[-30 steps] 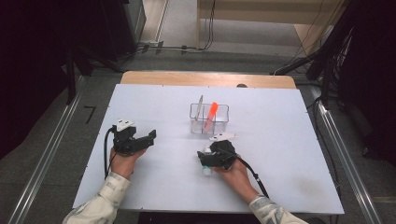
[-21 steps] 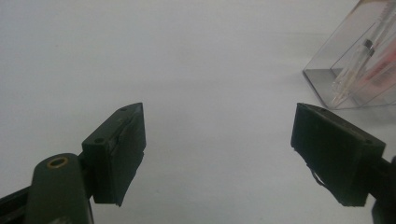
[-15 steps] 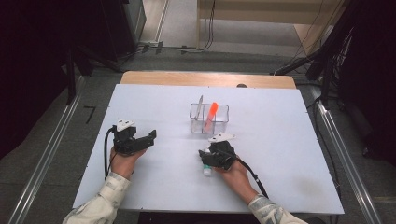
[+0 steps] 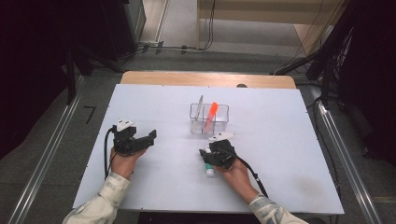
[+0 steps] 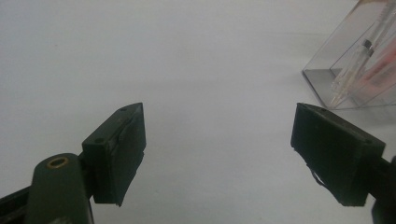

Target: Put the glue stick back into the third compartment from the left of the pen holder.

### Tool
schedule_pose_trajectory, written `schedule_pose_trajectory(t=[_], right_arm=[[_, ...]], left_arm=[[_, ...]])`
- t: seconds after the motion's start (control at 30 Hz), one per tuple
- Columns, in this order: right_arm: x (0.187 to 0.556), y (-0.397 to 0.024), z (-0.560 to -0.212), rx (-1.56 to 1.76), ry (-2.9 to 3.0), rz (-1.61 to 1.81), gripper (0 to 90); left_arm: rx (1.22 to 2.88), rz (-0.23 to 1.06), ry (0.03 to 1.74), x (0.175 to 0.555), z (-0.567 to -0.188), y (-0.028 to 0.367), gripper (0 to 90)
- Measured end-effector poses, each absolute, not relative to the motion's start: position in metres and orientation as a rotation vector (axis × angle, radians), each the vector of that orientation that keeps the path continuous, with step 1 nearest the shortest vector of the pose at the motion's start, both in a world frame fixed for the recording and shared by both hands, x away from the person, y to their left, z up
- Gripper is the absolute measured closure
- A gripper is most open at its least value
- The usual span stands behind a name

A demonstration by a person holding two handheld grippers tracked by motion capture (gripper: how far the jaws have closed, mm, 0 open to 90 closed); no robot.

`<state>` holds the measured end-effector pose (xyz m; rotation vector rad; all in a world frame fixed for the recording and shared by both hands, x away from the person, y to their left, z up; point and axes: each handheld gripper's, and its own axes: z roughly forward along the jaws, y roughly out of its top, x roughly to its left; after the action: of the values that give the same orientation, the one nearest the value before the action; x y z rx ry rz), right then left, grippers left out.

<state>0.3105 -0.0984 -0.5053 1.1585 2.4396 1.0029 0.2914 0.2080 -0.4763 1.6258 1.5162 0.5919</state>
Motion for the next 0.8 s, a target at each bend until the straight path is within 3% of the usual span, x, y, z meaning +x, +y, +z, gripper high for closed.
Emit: schedule_pose_trajectory(t=[0.3, 0.8], right_arm=[[0.3100, -0.0956, -0.5036, 1.118, 2.464, 0.992, 58.0], [0.3031, -0.0911, -0.5035, 1.101, 2.445, 0.893, 54.5]], left_arm=[[1.621, 0.590, 1.514, 0.2913, -0.4760, 0.2086, 18.5], [1.618, 0.587, 1.515, 0.2906, -0.4755, 0.2098, 18.6]])
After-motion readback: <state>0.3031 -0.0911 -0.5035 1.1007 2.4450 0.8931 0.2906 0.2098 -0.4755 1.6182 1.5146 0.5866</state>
